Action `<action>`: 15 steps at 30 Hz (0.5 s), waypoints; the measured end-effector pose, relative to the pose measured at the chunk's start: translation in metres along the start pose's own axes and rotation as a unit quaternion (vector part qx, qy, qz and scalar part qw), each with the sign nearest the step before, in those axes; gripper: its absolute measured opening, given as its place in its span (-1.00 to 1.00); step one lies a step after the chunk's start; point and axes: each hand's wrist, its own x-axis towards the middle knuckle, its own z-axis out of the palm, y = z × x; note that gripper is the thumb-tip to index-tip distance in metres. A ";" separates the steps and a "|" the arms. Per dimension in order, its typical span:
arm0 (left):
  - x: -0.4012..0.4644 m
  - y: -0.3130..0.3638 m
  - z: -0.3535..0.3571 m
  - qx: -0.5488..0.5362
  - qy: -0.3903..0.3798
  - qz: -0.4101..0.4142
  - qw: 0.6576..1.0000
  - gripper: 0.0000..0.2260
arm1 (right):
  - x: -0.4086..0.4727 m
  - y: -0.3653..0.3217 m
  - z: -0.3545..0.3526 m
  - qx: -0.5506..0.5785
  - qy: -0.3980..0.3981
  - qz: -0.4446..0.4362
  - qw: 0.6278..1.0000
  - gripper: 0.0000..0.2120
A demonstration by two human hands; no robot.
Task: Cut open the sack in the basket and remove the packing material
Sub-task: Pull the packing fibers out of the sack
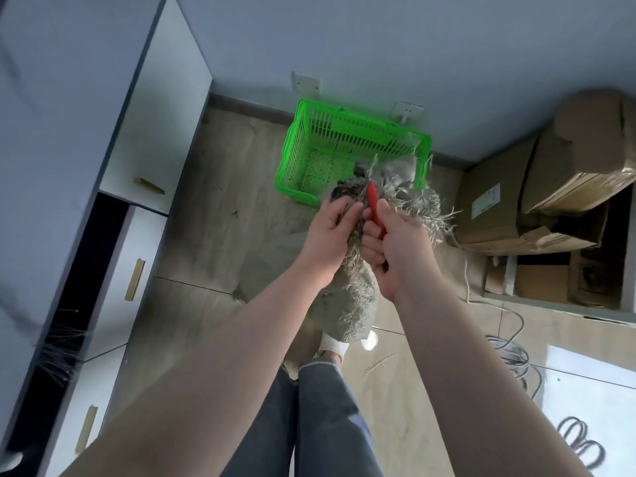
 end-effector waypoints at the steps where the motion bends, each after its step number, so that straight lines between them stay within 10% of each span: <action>1: 0.002 -0.001 -0.002 0.008 0.005 -0.001 1.000 -0.73 | -0.002 0.001 0.000 -0.006 -0.008 -0.003 1.000 -0.68; 11: 0.019 0.011 -0.010 0.149 -0.071 0.046 0.985 -0.75 | -0.031 0.001 -0.008 -0.005 0.002 -0.042 0.999 -0.70; 15: 0.011 -0.018 -0.045 0.168 0.065 -0.020 0.984 -0.82 | -0.031 -0.068 -0.012 -0.011 0.015 -0.217 0.976 -0.67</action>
